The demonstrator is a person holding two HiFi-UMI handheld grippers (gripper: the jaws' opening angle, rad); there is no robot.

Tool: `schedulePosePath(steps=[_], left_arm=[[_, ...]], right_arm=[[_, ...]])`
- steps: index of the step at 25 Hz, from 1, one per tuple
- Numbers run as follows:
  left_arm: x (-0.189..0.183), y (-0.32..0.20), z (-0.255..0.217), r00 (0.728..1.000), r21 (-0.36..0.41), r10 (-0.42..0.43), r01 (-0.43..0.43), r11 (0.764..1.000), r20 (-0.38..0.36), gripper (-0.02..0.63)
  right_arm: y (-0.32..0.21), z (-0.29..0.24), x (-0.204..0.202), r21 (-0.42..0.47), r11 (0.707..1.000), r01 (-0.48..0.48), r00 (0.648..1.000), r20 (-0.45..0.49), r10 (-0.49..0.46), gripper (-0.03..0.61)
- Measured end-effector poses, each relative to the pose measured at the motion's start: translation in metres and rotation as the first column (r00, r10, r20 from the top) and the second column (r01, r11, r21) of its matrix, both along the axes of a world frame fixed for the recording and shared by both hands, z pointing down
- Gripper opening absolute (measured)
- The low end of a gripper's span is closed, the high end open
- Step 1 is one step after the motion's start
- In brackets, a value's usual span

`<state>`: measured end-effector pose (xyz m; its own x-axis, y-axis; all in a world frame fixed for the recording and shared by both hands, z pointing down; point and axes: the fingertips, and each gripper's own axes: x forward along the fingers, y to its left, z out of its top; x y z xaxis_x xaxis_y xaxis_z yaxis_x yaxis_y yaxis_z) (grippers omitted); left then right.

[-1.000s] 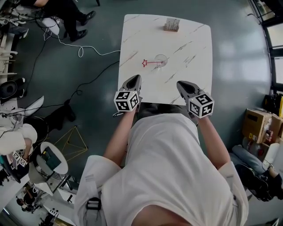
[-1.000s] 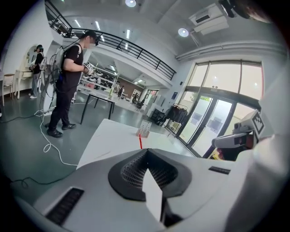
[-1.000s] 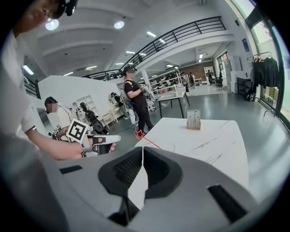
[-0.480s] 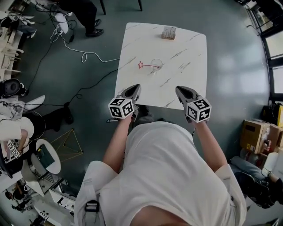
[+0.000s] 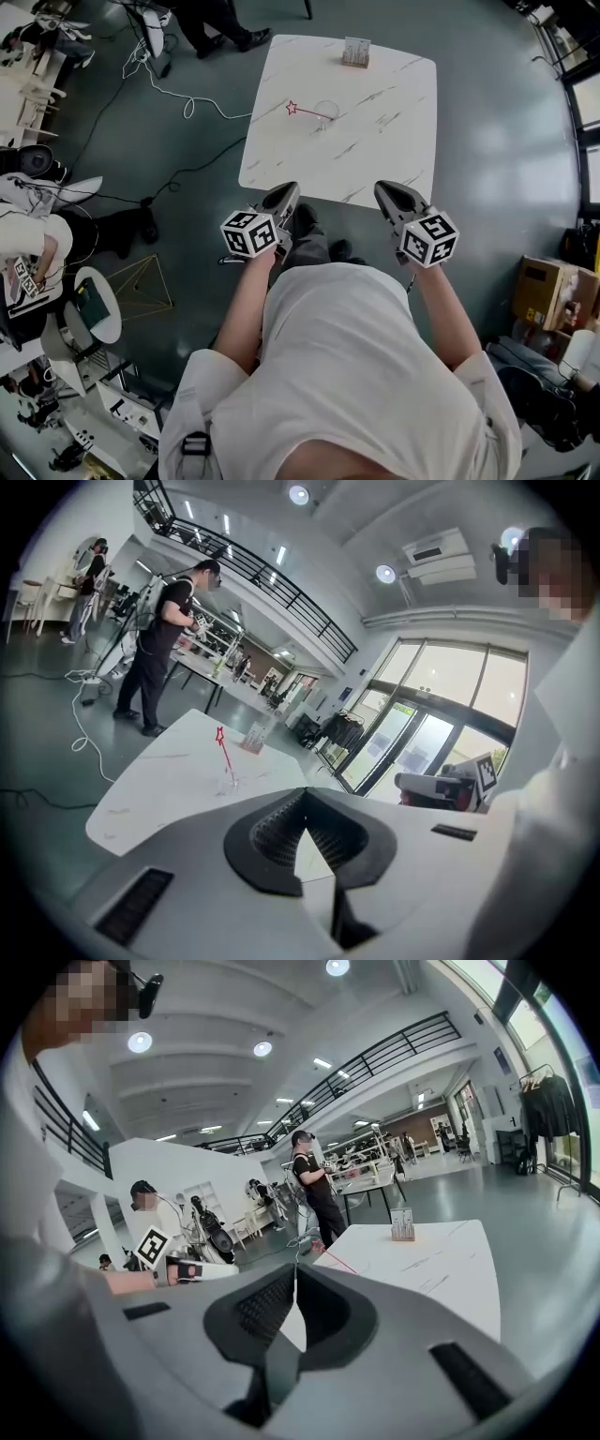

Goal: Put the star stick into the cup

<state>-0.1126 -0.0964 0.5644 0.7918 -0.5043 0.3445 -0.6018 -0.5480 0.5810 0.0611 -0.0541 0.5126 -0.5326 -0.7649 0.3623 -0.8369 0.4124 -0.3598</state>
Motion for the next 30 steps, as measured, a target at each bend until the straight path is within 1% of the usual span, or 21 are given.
schedulePosePath(steps=[3,7,11,17,24,30], left_arm=[[-0.008,0.019,-0.010,1.000,0.024,-0.016,0.016,1.000,0.010,0.014],[-0.022,0.036,-0.019,0.999,0.041,-0.049,0.049,0.998,0.018,0.014],[-0.037,0.043,-0.032,0.998,0.076,-0.052,0.049,0.996,0.036,0.014],[-0.054,0.040,-0.042,0.996,0.121,-0.004,-0.006,0.993,0.088,0.014],[-0.069,0.031,-0.050,0.996,0.117,0.043,-0.052,0.992,0.072,0.014],[-0.073,0.021,-0.052,0.996,0.120,0.072,-0.079,0.990,0.058,0.014]], right_arm=[[0.016,0.001,0.005,0.006,1.000,-0.005,1.000,0.006,0.005,0.026],[0.030,0.006,0.010,-0.002,1.000,-0.016,1.000,-0.012,0.016,0.026],[0.038,-0.002,0.005,0.020,0.999,-0.027,1.000,-0.016,0.027,0.026],[0.036,-0.011,-0.015,0.046,0.999,-0.023,1.000,-0.010,0.024,0.026],[0.028,-0.019,-0.034,0.081,0.995,-0.059,0.998,-0.015,0.060,0.026],[0.025,-0.026,-0.048,0.109,0.993,-0.037,0.999,-0.028,0.040,0.026]])
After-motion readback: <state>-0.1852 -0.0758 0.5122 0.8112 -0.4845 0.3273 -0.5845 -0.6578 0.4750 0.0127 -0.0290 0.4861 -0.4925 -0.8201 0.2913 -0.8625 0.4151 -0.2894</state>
